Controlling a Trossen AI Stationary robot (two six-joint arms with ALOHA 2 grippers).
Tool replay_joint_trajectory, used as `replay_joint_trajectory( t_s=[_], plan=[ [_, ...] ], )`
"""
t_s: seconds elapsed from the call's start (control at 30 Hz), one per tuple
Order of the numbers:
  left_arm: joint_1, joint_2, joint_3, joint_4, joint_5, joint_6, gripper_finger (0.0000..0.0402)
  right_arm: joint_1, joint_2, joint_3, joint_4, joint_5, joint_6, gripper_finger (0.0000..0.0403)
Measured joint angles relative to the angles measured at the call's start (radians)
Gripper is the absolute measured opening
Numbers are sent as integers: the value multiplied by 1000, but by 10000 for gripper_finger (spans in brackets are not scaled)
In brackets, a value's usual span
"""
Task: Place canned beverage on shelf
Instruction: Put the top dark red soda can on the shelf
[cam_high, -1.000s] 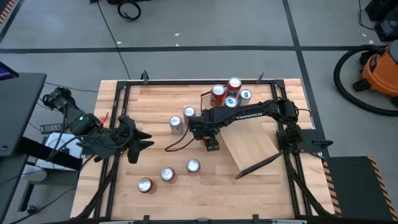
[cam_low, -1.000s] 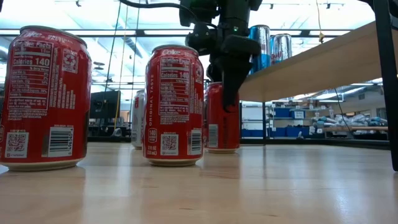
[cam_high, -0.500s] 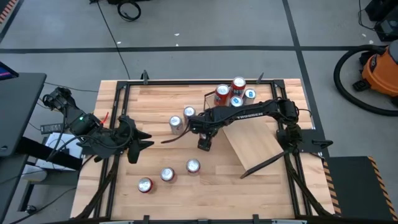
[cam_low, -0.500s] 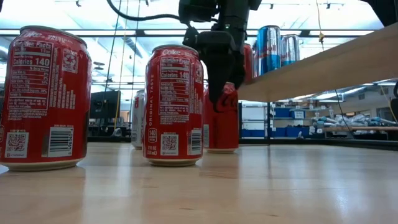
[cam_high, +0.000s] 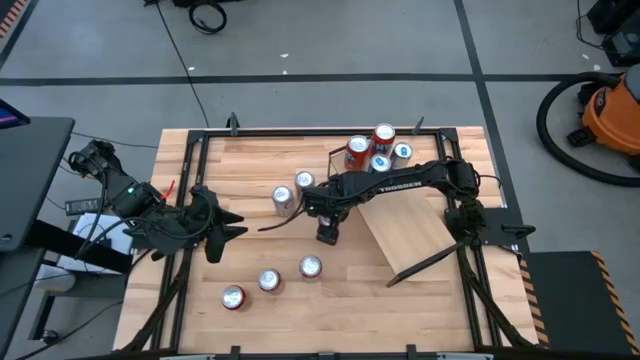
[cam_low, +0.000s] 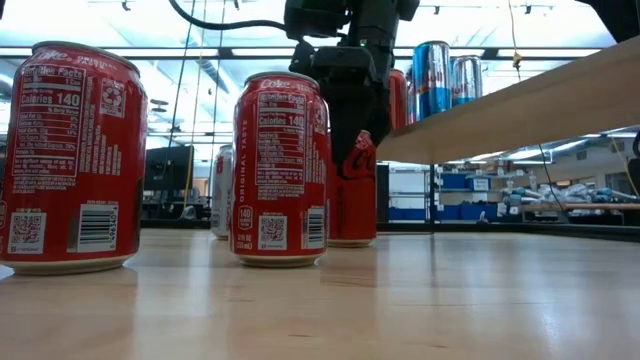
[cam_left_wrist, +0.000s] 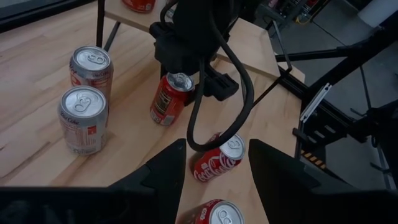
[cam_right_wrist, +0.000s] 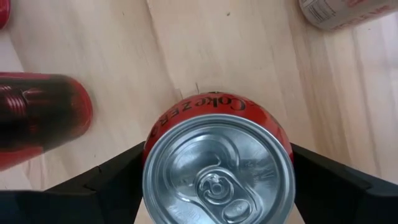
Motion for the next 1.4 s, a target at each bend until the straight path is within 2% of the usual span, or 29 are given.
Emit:
replay_joint_trajectory(
  t_s=[0.33,0.53,0.77,1.07,1.27,1.4],
  plan=[
    [0,0,0,0,0,2,185,-14,0,2,3,-6,270,351],
    [0,0,0,0,0,4,185,-17,-1,2,7,-4,300,351],
    [0,0,0,0,0,3,185,-17,-3,3,41,-50,236,353],
    [0,0,0,3,0,3,185,-17,-4,14,28,-76,151,397],
    [0,0,0,4,0,6,185,-4,-2,109,-33,23,-46,394],
    [0,0,0,5,0,7,185,10,-2,153,-31,22,-204,398]
  ],
)
